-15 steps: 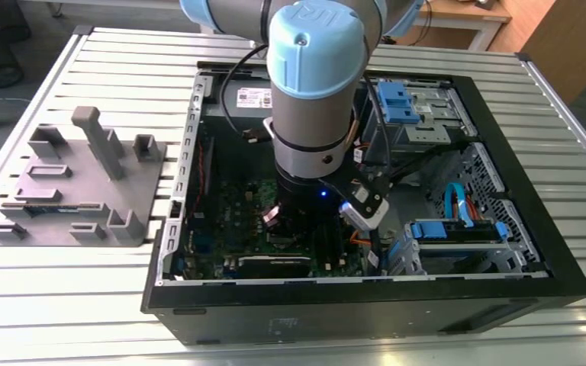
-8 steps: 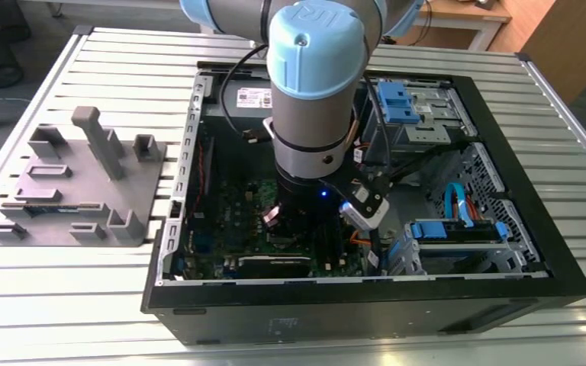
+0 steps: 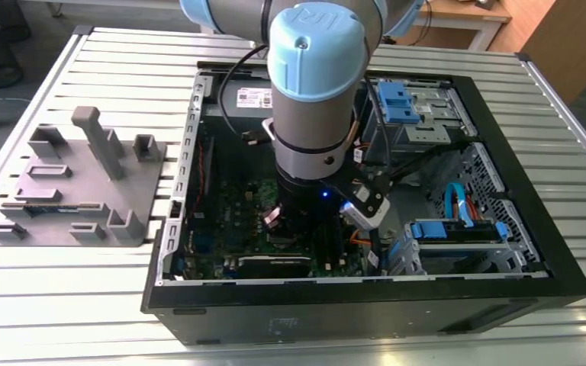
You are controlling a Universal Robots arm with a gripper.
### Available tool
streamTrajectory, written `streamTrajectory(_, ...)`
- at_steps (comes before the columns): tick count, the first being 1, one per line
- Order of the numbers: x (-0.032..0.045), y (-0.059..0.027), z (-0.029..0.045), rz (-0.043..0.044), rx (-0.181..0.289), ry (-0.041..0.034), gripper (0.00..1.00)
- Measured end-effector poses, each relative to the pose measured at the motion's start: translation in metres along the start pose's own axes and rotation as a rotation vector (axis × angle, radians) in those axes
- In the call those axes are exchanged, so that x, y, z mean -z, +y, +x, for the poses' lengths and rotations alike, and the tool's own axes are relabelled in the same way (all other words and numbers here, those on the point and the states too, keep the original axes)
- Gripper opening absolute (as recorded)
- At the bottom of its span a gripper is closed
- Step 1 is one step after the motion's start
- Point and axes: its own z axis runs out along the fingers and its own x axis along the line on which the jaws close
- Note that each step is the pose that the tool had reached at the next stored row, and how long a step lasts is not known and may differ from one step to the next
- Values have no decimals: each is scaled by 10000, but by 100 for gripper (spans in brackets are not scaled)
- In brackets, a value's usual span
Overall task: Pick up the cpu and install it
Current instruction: 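Install the first cpu locking lever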
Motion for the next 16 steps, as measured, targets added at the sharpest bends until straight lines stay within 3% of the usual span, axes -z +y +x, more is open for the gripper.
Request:
streamTrajectory(7, 11, -2, -1, 3, 53, -1, 11)
streamTrajectory(14, 135, -13, -8, 4, 53, -1, 11)
streamTrajectory(16, 139, -13, -8, 0, 53, -4, 11)
